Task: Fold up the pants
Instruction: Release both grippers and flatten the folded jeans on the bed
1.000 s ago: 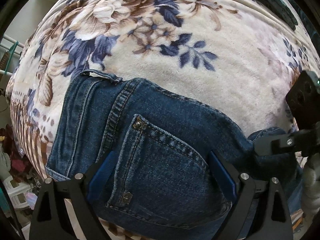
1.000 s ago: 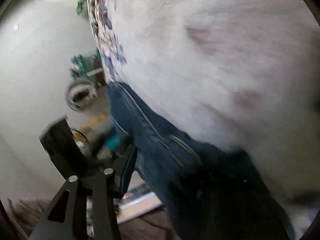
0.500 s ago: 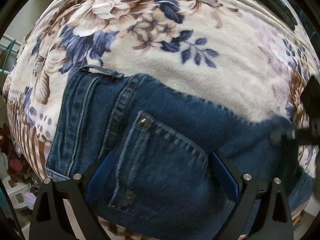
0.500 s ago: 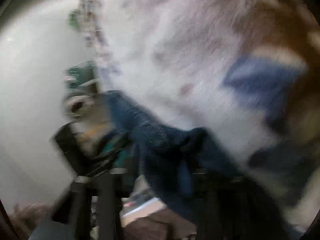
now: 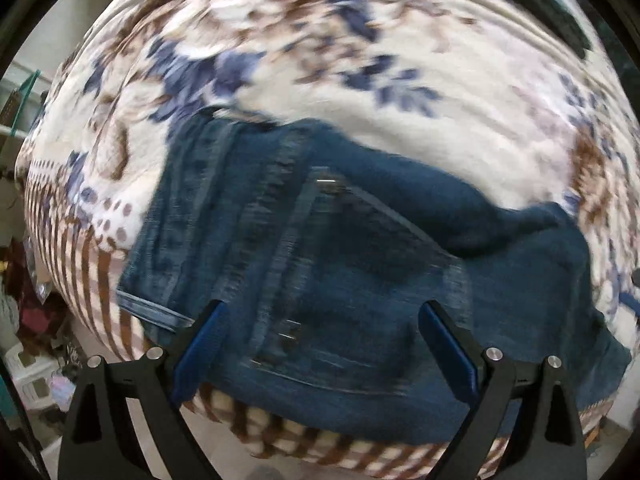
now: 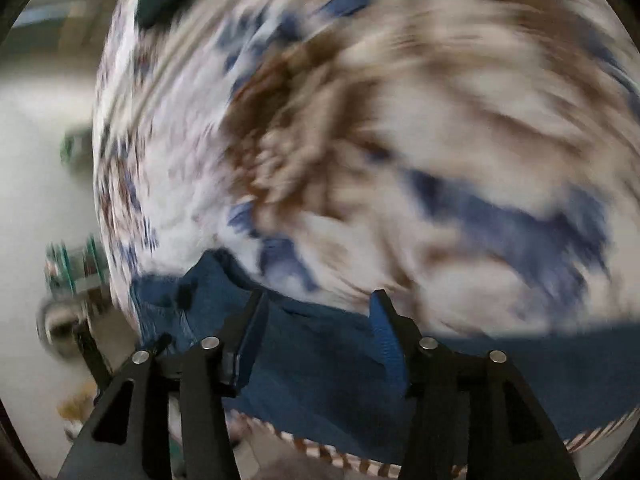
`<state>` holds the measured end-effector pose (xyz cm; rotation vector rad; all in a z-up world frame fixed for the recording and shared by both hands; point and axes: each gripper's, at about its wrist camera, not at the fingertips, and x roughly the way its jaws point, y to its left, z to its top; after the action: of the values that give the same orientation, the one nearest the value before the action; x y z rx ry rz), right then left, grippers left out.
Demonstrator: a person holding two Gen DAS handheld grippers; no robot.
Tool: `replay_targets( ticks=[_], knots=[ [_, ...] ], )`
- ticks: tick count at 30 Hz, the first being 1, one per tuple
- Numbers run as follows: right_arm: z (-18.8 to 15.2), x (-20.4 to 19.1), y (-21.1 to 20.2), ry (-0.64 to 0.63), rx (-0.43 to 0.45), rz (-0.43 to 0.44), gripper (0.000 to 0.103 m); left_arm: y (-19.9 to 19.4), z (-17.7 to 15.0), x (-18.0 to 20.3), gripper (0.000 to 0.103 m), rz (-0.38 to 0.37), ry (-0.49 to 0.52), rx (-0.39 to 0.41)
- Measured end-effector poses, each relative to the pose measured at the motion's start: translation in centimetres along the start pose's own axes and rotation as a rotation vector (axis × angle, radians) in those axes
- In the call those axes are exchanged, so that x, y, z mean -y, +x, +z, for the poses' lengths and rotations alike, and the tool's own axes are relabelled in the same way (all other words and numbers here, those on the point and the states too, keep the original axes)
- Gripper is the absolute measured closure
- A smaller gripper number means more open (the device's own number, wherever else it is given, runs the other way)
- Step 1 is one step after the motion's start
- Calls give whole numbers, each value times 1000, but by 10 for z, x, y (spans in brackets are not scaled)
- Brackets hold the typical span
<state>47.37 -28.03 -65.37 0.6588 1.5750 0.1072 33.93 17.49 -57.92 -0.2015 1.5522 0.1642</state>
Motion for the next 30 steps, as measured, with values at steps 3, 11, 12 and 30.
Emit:
replay_targets(
  ticks=[3,11,12,30],
  knots=[
    [-35,76,-30,133,139,-36,20,-10,-10,31,6,-33,53,30],
    [-121,221,-94,447,266,-153,20,-24,-50,138,6,-58,178,69],
    [-132,245,-113,503,326,-180,20,-25,-55,153,6,-57,192,76],
    [-98,451,-186,582,444,-283,90,-21,-129,411,6,-41,424,174]
  ],
)
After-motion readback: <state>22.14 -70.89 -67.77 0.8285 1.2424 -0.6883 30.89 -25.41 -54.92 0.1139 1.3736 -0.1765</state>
